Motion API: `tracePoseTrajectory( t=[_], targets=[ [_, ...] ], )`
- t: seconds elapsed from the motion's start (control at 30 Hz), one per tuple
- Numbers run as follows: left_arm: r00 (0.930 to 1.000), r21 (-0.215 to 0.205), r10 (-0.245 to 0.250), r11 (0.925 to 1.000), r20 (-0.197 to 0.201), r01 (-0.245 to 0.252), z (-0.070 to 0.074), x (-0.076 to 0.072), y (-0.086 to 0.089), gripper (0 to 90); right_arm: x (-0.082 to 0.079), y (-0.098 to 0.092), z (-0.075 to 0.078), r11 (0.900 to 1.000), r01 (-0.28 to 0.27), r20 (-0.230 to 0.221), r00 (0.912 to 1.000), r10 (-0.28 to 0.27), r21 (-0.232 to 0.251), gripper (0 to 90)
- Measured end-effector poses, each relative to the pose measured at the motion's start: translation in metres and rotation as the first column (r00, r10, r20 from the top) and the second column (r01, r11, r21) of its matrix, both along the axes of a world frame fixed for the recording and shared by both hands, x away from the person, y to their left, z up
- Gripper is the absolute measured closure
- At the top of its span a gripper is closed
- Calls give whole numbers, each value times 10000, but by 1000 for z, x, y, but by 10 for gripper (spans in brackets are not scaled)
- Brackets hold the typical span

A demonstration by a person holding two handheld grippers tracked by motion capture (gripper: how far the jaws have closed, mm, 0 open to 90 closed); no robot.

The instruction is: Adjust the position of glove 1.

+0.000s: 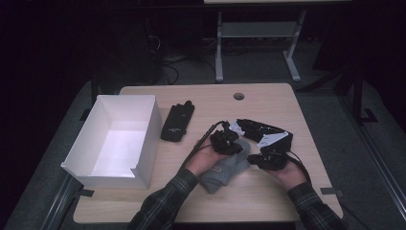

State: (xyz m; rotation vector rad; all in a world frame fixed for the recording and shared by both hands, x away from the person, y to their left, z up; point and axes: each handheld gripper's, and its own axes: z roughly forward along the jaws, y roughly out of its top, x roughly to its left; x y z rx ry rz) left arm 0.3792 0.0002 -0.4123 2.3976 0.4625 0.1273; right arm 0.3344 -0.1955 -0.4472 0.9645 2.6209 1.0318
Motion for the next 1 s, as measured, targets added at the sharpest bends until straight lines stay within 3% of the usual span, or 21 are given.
tracePoseTrajectory(
  t=[0.03, 0.1, 0.13, 0.3, 0.5, 0.6, 0.77, 0.83, 1.0],
  targets=[
    [10000, -242, 74, 9997, 43, -73, 3, -2, 1, 855, 0, 0, 0, 10000, -19, -6, 10000, 19, 1, 822],
    [9995, -306, -169, 9994, 264, 177, 12, -3, 6, 856, 0, 2, -1, 10000, -58, -50, 10000, 59, 42, 823],
    [9997, -507, -113, 9986, 195, 123, 16, -5, 8, 856, -1, 3, -2, 9999, -118, -66, 9999, 118, 46, 823],
    [9963, -952, -856, 9917, 110, 863, 32, -15, 21, 856, -1, 10, -6, 9991, -373, -192, 9991, 370, -181, 827],
    [9911, -1026, -1300, 9859, 285, 1323, 38, -31, 26, 855, 3, 5, -8, 9997, -137, -327, 9994, 131, -179, 833],
    [9884, -1182, -1520, 9815, -12, 1508, 32, -31, 26, 853, 3, 5, -9, 9997, -110, -366, 9993, 103, -195, 833],
    [9899, -1168, -1411, 9834, -141, 1385, 15, -32, 23, 778, 4, 1, -8, 9999, -45, -310, 9995, 42, -110, 829],
    [9922, -1361, -1244, 9831, -54, 1225, 18, -33, 26, 681, 5, -4, -5, 9999, 129, -270, 9995, -131, -73, 803],
    [9974, -1814, -668, 9809, 257, 703, 34, -37, 50, 605, 10, -15, 7, 9983, 537, -119, 9985, -534, 247, 710]
  ],
)
